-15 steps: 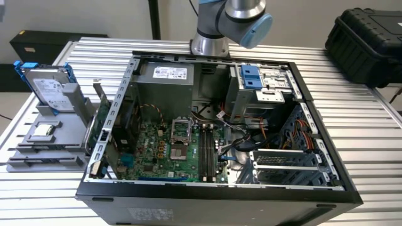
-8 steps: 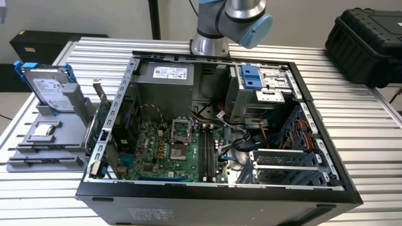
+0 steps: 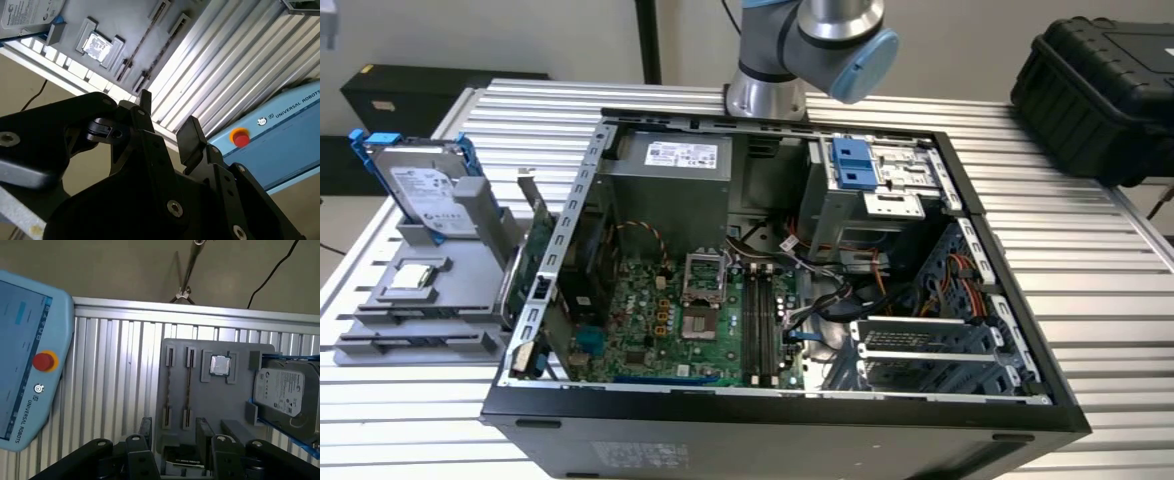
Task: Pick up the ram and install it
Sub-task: 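Pick up the ram and move it above insertion slot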
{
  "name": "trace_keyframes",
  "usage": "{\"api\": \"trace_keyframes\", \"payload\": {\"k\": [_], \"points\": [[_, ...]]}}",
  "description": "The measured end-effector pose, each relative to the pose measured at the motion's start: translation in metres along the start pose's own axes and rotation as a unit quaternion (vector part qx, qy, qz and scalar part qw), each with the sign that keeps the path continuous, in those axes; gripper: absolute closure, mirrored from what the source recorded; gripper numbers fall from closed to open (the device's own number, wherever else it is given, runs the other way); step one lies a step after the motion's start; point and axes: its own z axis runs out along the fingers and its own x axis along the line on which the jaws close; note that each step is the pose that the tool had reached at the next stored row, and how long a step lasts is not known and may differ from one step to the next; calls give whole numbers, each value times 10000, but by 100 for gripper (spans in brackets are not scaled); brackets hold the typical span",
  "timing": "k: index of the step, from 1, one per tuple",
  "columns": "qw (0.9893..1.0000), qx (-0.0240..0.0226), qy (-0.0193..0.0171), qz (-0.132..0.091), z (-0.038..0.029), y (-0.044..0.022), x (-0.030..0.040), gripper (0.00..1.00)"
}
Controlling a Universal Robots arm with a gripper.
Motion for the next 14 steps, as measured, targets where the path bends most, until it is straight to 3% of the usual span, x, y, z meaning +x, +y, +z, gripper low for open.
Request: {"api": "trace_keyframes", "payload": {"k": [4,14], "points": [[10000,51,4,-13,20,-1,0,0],[10000,52,4,-13,45,-1,0,0]]}}
